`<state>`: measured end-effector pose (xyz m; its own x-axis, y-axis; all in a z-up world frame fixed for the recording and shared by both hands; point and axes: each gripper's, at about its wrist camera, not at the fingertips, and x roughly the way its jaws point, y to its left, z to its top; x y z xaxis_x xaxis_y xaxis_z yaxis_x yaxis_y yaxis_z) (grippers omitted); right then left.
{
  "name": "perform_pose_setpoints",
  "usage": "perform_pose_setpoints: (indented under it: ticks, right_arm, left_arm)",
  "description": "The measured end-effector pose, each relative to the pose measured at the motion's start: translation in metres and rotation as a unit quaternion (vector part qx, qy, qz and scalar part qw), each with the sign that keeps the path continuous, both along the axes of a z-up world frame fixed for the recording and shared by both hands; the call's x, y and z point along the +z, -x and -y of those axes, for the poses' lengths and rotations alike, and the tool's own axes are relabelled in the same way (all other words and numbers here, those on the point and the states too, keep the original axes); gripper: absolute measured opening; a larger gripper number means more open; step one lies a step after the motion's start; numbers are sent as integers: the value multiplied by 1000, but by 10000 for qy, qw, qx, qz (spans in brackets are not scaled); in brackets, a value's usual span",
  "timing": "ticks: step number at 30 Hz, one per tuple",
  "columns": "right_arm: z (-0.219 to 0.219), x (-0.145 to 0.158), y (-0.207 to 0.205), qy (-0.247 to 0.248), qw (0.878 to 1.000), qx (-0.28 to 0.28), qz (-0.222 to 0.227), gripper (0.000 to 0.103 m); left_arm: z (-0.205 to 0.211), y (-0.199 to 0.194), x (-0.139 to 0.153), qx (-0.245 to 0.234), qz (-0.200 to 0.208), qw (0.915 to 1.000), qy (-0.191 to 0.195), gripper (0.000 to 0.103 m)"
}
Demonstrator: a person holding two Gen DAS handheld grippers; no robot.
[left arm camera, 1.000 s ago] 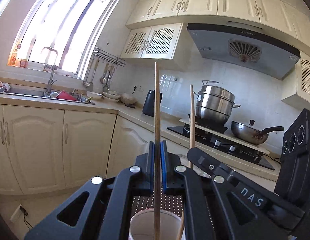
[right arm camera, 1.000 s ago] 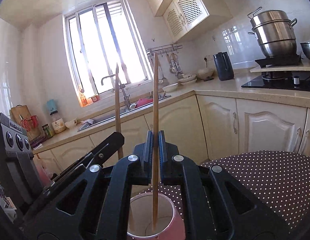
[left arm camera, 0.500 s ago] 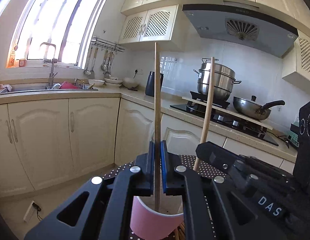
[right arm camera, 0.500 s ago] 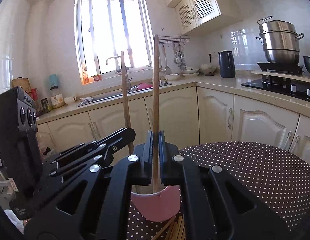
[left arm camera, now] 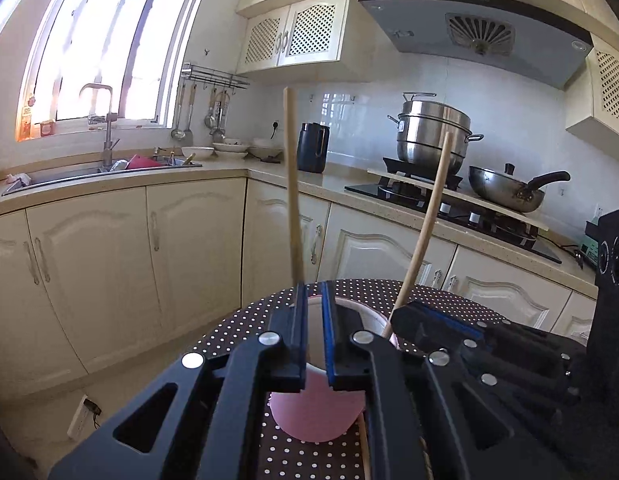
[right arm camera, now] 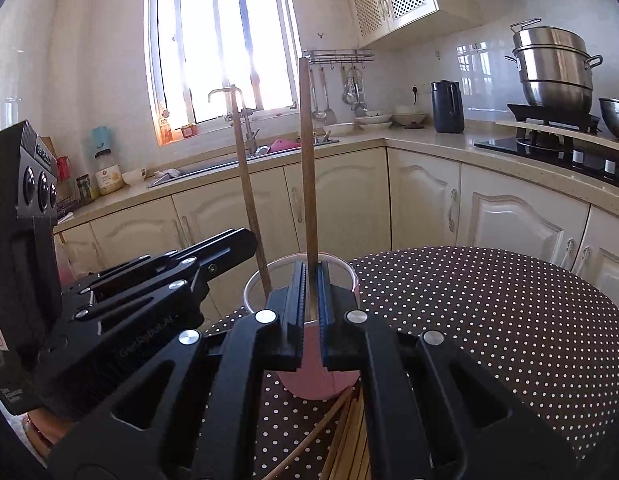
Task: Organize utensils
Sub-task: 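Lower the left gripper's chopstick into the cup and open while the right gripper does likewise, then return the left gripper to the pile and grasp a chopstick while the right gripper grasps another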
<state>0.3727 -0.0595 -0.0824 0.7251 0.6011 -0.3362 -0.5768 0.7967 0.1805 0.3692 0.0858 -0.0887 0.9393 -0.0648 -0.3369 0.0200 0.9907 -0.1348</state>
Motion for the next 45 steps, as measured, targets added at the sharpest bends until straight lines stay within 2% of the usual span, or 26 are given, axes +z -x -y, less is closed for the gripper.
perform_pose_setpoints:
  ticks: [1, 2, 7, 11, 14, 16, 19, 21, 24, 27, 30, 34, 38, 40, 42, 43, 44, 45]
  right_arm:
    - [0, 0, 2, -10, 10000, 7, -16, 7]
    - [0, 1, 3, 1, 10000, -6, -25, 7]
    - [3, 9, 13, 4, 9999, -102, -41, 8]
    - [10, 19, 27, -12, 9998, -193, -14, 9]
    - [20, 27, 38, -10, 9996, -267, 7, 16]
    - [28, 31, 46, 30, 9995, -318, -1, 23]
    - [39, 31, 57, 188, 9989, -436, -59, 25]
    - [48, 29, 61, 256, 9984, -481, -175, 25]
    - [60, 21, 64, 439, 9961, -620, -441, 25]
    - [73, 8, 61, 652, 9912, -701, -915, 25]
    - [79, -9, 52, 923, 9818, -727, -1491, 25]
    - [83, -31, 42, 1131, 9683, -678, -2122, 25]
    - [82, -46, 35, 1239, 9566, -602, -2569, 25]
    - [80, -52, 33, 1300, 9520, -582, -2711, 25]
    - [77, -57, 30, 1389, 9464, -571, -2861, 25]
    - [75, -59, 28, 1394, 9446, -568, -2917, 25]
    - [74, -62, 26, 1439, 9419, -588, -2977, 25]
    - [72, -63, 23, 1479, 9399, -584, -3020, 25]
  left_arm:
    - [0, 1, 1, 6, -16, 10000, -8, 17]
    - [-1, 4, 2, 23, -18, 10000, -32, 32]
    - [-3, 24, 10, 92, 118, 9998, -130, 41]
    - [-6, 43, 20, 175, 181, 9995, -181, 53]
    - [-9, 55, 26, 150, 93, 9998, -131, 59]
    - [-9, 62, 27, 99, -73, 9999, -109, 59]
    - [-6, 67, 25, 72, -308, 9994, -123, 60]
    - [-1, 65, 20, 7, -633, 9979, -143, 60]
    - [8, 61, 8, -134, -1077, 9940, -161, 60]
    - [21, 59, -5, -376, -1459, 9883, -236, 60]
    - [37, 56, -22, -590, -1919, 9787, -417, 60]
    - [51, 46, -46, -602, -2574, 9618, -716, 60]
    - [53, 34, -65, -677, -3033, 9484, -624, 60]
    - [54, 31, -70, -651, -3167, 9444, -602, 60]
    - [56, 28, -76, -656, -3272, 9405, -634, 53]
    - [56, 26, -80, -669, -3342, 9381, -620, 44]
    - [56, 24, -81, -677, -3391, 9364, -593, 40]
    - [55, 22, -84, -685, -3444, 9347, -554, 39]
